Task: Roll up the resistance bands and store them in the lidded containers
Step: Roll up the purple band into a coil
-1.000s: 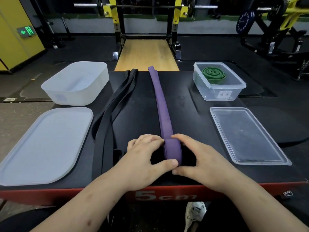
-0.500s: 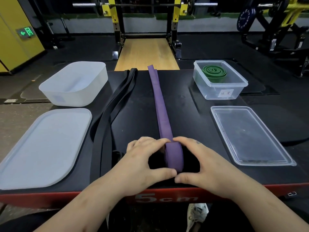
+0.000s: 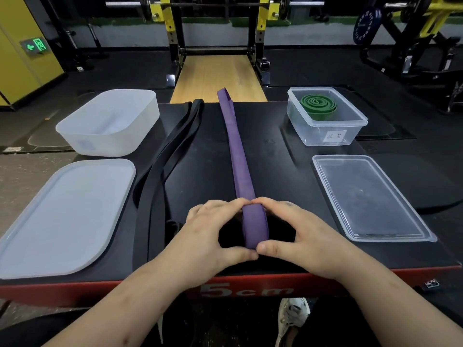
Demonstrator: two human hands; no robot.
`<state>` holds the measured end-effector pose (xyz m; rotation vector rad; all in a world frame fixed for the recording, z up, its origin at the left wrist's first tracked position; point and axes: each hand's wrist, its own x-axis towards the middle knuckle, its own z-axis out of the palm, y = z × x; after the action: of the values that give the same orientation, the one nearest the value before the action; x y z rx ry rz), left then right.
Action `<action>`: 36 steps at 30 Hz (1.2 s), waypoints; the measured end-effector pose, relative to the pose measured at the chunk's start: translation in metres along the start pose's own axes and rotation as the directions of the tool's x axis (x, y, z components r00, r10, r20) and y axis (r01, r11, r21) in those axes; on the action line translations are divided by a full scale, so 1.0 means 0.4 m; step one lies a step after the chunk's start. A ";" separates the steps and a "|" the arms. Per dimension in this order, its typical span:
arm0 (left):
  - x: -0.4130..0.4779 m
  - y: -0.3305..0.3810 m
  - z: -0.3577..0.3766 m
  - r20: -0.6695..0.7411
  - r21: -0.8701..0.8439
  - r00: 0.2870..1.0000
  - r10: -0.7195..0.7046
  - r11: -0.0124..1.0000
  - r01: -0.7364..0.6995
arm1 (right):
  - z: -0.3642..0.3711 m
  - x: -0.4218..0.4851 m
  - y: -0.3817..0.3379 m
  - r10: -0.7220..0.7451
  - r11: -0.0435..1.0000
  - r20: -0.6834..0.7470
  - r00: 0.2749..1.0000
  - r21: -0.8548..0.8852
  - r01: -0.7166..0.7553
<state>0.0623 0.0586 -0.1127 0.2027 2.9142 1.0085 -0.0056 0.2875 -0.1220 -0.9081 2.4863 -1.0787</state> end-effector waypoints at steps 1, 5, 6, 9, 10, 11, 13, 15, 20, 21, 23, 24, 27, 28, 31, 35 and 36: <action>-0.001 -0.003 0.001 -0.006 -0.010 1.000 0.003 1.000 -0.003 | -0.001 -0.001 -0.001 0.001 1.000 0.017 1.000 -0.021 -0.001; -0.002 -0.008 0.003 -0.002 -0.036 1.000 0.004 0.999 -0.004 | -0.002 -0.012 -0.007 0.017 0.998 0.031 0.999 -0.069 -0.015; -0.003 -0.009 0.005 0.001 -0.034 1.000 0.004 0.999 -0.004 | -0.001 -0.015 -0.007 0.019 0.997 0.032 0.999 -0.077 -0.017; -0.002 -0.015 0.009 0.008 -0.041 1.000 -0.002 0.999 0.002 | 0.002 -0.020 -0.006 0.018 0.996 0.027 0.999 -0.091 -0.015; -0.002 -0.016 0.009 0.006 -0.039 1.000 0.004 0.999 -0.004 | 0.001 -0.019 -0.005 0.013 0.995 0.019 1.000 -0.100 -0.011; -0.001 -0.015 0.009 0.004 -0.032 1.000 0.010 0.999 -0.010 | 0.001 -0.018 -0.004 -0.004 0.993 0.004 1.000 -0.115 0.004; 0.001 -0.011 0.010 0.002 -0.021 1.000 0.016 1.000 -0.016 | 0.000 -0.015 -0.002 -0.043 0.990 -0.021 0.999 -0.134 0.039; 0.003 -0.009 0.012 0.002 -0.012 0.999 0.043 0.999 -0.043 | 0.000 -0.012 -0.003 -0.051 0.992 -0.007 0.999 -0.112 0.050; 0.001 -0.014 0.004 0.042 -0.040 0.999 0.003 0.999 -0.001 | -0.004 -0.005 0.006 -0.023 0.999 -0.022 0.999 -0.029 0.022; 0.000 -0.012 0.005 0.045 -0.026 0.999 0.010 1.000 -0.008 | -0.004 -0.005 0.007 -0.019 1.000 -0.022 1.000 -0.012 0.019; -0.002 -0.010 0.008 0.034 0.028 0.998 0.044 0.999 -0.045 | 0.000 -0.006 0.009 -0.018 1.000 -0.011 1.000 -0.005 0.018; -0.001 -0.010 0.009 0.019 0.047 0.998 0.057 0.997 -0.057 | 0.001 -0.007 0.009 -0.018 1.000 -0.005 1.000 -0.015 0.018; 0.001 -0.012 0.010 -0.021 0.046 0.998 0.060 0.997 -0.059 | 0.000 -0.007 0.009 -0.010 0.999 0.014 1.000 -0.043 0.011; 0.003 -0.011 0.009 -0.030 0.040 0.998 0.061 0.997 -0.060 | -0.003 -0.007 0.008 -0.004 0.999 0.019 1.000 -0.048 0.005; 0.009 -0.007 0.007 -0.036 0.017 0.998 0.047 0.999 -0.047 | -0.006 -0.010 0.008 -0.006 0.997 0.031 1.000 -0.077 0.008; 0.013 -0.011 0.003 0.012 -0.019 1.000 0.010 1.000 -0.009 | 0.000 -0.005 0.013 -0.005 0.992 0.004 1.000 -0.124 0.006; 0.013 -0.014 0.000 0.035 -0.021 0.999 -0.001 1.000 0.002 | -0.001 -0.004 0.015 0.000 0.993 0.005 1.000 -0.118 0.001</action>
<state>0.0565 0.0551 -0.1161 0.2147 2.8711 1.0244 -0.0070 0.2916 -0.1261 -0.9423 2.5691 -0.9368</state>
